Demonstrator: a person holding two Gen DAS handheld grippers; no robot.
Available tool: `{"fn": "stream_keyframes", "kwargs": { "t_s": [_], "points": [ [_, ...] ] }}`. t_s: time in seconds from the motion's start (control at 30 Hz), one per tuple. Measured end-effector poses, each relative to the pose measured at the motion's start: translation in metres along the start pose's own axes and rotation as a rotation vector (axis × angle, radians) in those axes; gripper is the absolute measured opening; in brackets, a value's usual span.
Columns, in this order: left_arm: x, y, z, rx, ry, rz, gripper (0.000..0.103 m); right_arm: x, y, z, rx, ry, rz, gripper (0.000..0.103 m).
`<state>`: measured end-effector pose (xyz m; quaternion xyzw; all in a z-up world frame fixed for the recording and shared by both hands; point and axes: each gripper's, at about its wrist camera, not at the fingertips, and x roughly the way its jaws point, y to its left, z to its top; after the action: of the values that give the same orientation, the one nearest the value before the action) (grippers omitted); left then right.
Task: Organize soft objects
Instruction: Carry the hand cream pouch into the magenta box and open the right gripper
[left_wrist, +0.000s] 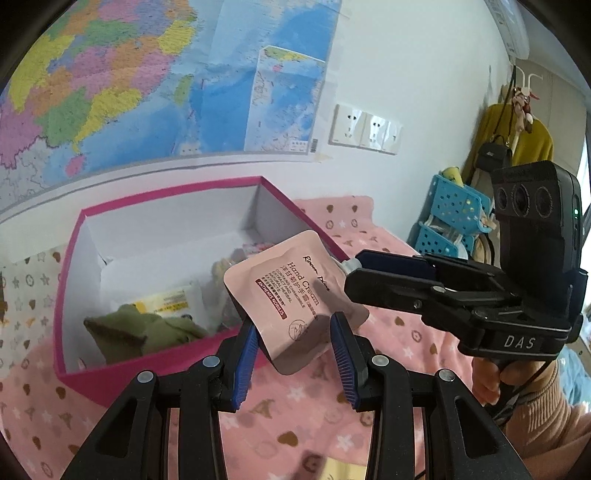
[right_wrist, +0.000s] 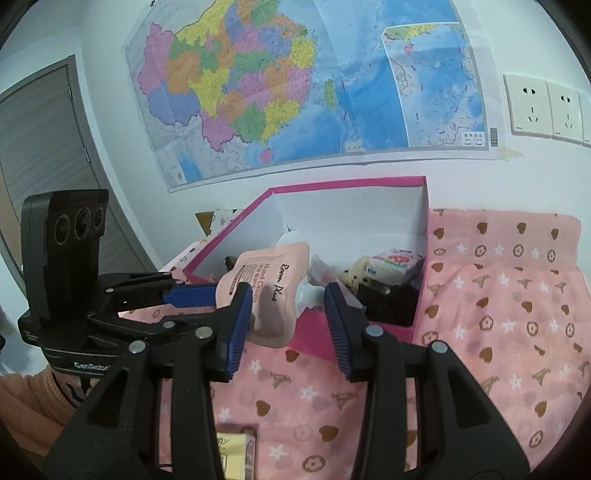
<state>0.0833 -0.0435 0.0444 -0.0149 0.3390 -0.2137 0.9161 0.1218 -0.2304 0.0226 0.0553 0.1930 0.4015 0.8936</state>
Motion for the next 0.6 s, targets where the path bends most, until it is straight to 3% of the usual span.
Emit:
{"fn": "stream_keyframes", "kwargs": {
  "t_s": [0.6],
  "points": [
    [0.04, 0.022, 0.025, 0.026, 0.015, 0.089, 0.039, 0.043, -0.027, 0.014, 0.036, 0.023, -0.023, 0.044]
  ]
}}
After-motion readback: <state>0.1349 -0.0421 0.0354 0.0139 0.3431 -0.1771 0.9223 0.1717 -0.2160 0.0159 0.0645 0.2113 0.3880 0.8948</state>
